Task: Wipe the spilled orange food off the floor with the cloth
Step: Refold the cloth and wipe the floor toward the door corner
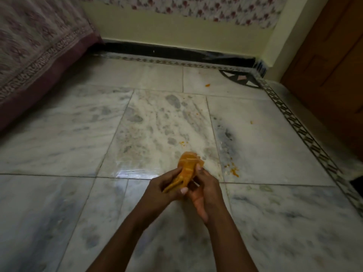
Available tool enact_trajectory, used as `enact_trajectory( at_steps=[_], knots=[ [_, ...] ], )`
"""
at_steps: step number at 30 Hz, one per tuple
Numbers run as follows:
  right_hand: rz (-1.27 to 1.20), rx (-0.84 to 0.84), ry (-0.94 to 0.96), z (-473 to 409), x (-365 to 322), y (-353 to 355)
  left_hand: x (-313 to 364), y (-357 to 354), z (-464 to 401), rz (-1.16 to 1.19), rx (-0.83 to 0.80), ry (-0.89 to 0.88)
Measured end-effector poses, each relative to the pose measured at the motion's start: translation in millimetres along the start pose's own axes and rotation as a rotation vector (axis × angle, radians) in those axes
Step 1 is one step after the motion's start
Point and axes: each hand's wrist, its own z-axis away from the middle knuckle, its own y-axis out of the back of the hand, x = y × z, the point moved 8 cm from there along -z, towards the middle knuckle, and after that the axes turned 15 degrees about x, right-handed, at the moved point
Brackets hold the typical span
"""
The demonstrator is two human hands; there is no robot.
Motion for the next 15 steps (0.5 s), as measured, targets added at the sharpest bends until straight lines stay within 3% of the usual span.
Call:
enact_trajectory(
  at_steps=[7, 12, 15],
  knots=[
    [-0.035, 0.05, 0.057, 29.1, -25.7, 18.0, 42.5, -13.1, 17.6, -0.109, -0.256, 0.064],
    [-0.06, 0.117, 0.015, 44.4, -28.0, 26.6, 59.5, -16.6, 30.6, 0.009, -0.379, 0.188],
    [-0.015, 0.176, 0.007, 50.0, -31.6, 30.7, 70.6, -21.4, 43.7, -0.144, -0.453, 0.064]
  ],
)
